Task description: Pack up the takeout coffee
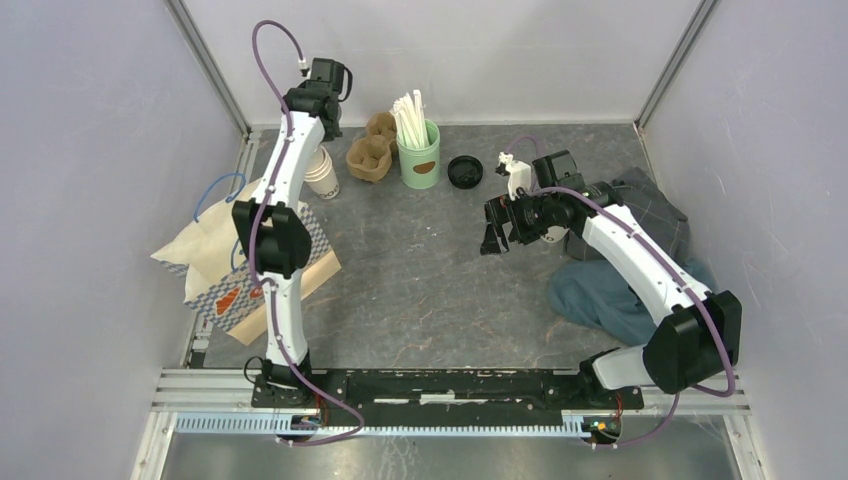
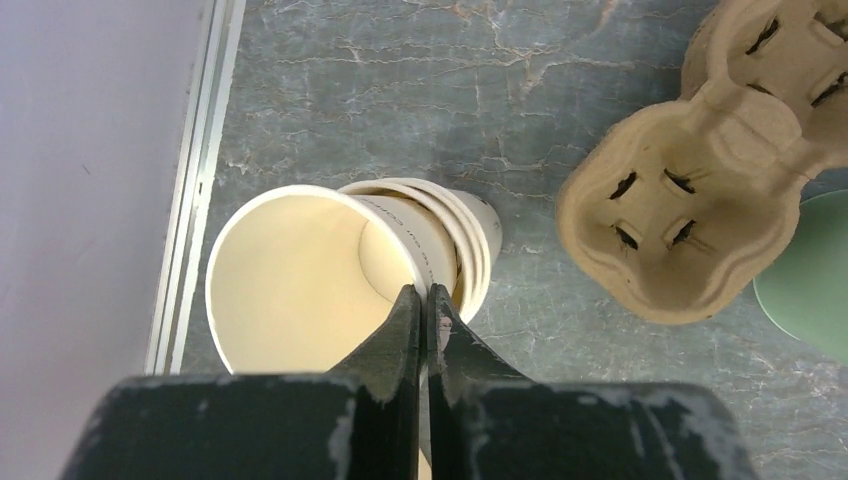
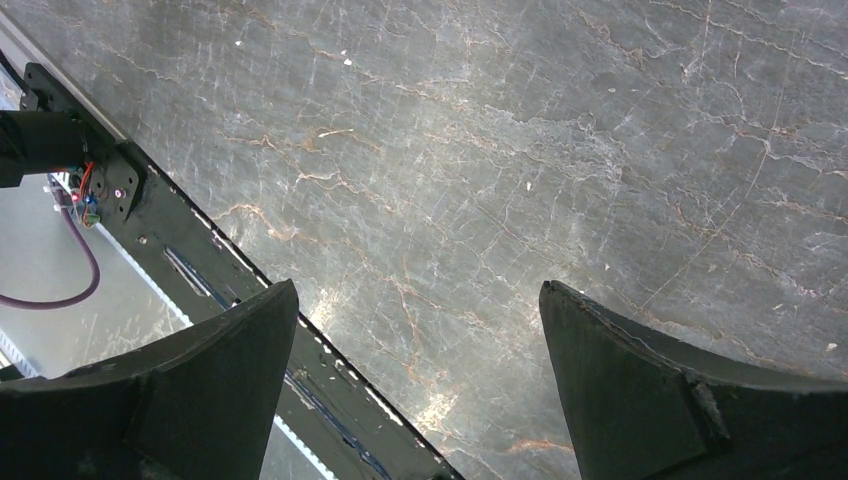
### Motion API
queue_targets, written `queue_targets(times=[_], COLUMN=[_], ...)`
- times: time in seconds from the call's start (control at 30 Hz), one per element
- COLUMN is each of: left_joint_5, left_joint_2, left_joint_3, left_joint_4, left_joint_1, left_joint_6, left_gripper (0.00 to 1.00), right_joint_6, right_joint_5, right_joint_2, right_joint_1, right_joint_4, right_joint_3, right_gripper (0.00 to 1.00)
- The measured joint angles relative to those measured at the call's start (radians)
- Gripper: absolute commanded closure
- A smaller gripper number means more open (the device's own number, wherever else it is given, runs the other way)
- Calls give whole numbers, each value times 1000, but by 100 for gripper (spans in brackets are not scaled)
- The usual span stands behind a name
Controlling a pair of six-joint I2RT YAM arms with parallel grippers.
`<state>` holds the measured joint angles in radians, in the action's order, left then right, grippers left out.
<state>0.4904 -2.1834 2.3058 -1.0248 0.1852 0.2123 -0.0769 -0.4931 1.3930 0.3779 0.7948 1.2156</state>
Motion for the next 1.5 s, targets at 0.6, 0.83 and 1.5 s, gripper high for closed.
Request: queue_targets(times=[0.6, 0.83, 1.5], left_joint_5=[117, 211, 47], left_joint_2=[31, 194, 734], left_joint_3=[24, 22, -1025], left_joint_4=[6, 11, 272], left_joint_1=[106, 196, 962], left_joint_6=[1, -21, 135], left_gripper=[98, 98, 98], right_joint_6=[0, -3, -111], right_joint_5=[4, 49, 372], right_joint_2=[0, 0, 1], right_joint_1=[8, 8, 0], right_joint_4=[0, 2, -28], right_joint_3=[0, 19, 117], right_gripper=[2, 2, 4])
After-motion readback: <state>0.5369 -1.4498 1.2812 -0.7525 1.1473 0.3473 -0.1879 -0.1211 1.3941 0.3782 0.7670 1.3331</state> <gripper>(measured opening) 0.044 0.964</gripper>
